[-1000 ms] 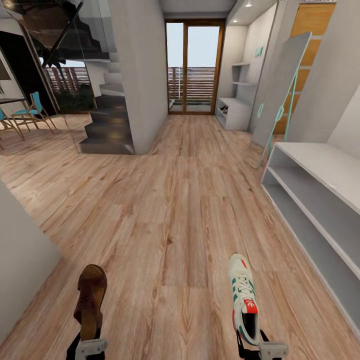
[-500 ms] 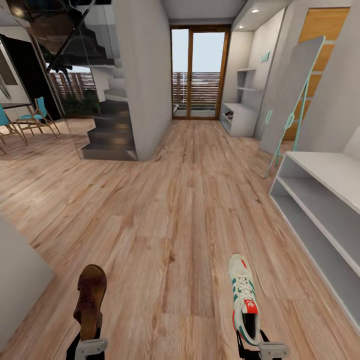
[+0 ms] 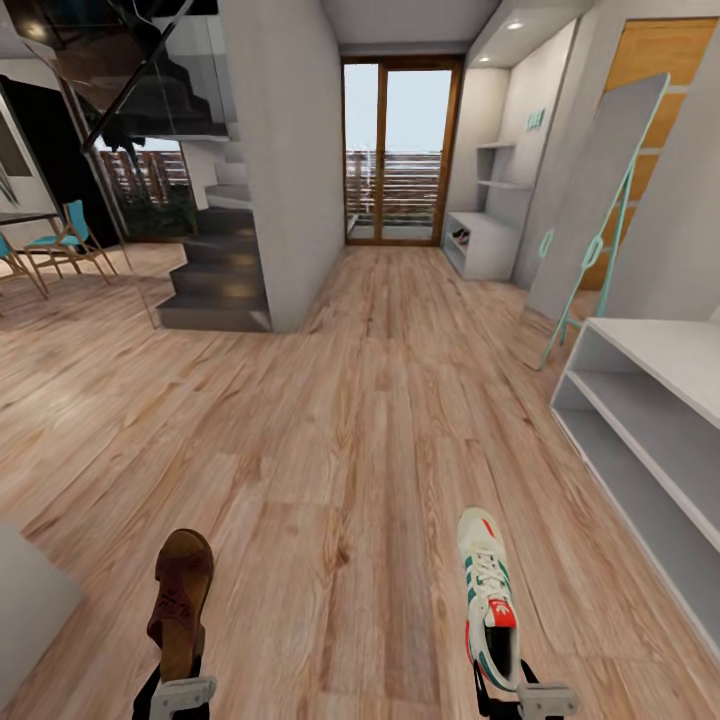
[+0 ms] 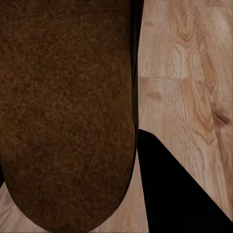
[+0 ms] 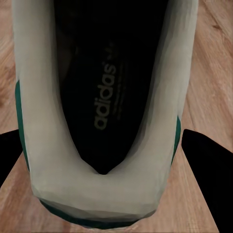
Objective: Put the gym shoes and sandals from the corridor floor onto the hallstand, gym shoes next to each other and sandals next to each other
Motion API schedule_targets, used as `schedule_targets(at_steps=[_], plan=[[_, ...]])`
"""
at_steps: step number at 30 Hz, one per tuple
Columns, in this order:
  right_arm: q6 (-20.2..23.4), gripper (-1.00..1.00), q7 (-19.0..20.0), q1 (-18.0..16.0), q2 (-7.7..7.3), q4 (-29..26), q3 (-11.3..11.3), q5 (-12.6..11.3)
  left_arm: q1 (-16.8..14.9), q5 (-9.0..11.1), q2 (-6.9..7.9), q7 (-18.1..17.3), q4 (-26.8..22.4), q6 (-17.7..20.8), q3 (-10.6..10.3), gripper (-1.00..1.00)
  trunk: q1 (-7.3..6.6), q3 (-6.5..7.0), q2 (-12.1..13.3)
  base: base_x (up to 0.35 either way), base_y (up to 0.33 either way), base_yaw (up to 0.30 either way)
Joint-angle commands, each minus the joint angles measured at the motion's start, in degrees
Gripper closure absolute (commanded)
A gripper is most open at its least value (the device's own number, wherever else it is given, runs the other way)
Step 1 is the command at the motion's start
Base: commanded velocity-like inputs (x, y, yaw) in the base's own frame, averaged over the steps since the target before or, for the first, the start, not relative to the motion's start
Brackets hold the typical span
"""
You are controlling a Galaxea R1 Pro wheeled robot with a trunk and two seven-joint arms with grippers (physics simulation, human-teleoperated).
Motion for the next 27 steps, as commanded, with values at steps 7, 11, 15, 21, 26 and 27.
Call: schedule_targets(at_steps=[7, 11, 15, 21, 26, 27], plan=[[-0.1, 1.00, -0.3, 0.0, 0.05, 0.0, -0.3, 0.6, 0.0, -0.3, -0.02, 0.1, 0.0, -0.1, 0.1, 1.00, 0.02, -0.04, 0.0, 0.339, 0.000, 0.000], [-0.1, 1.00, -0.3, 0.0, 0.04, 0.0, -0.3, 0.6, 0.0, -0.4, -0.02, 0.0, -0.1, -0.1, 0.1, 1.00, 0.02, -0.04, 0.0, 0.339, 0.000, 0.000], [-0.1, 1.00, -0.3, 0.0, 0.03, 0.0, -0.3, 0.6, 0.0, -0.4, -0.04, 0.1, 0.0, -0.1, 0.1, 1.00, 0.02, -0.04, 0.0, 0.339, 0.000, 0.000], [-0.1, 1.00, -0.3, 0.0, 0.03, 0.0, -0.3, 0.6, 0.0, -0.4, -0.04, 0.1, -0.1, -0.1, 0.0, 1.00, 0.02, -0.04, 0.0, 0.339, 0.000, 0.000], [-0.1, 1.00, -0.3, 0.0, 0.00, 0.0, -0.3, 0.6, 0.0, -0.4, -0.02, 0.0, 0.0, -0.1, 0.1, 1.00, 0.02, -0.04, 0.0, 0.339, 0.000, 0.000], [-0.1, 1.00, -0.3, 0.0, 0.00, 0.0, -0.3, 0.6, 0.0, -0.3, -0.04, 0.0, 0.0, -0.1, 0.1, 1.00, 0.02, -0.04, 0.0, 0.339, 0.000, 0.000]])
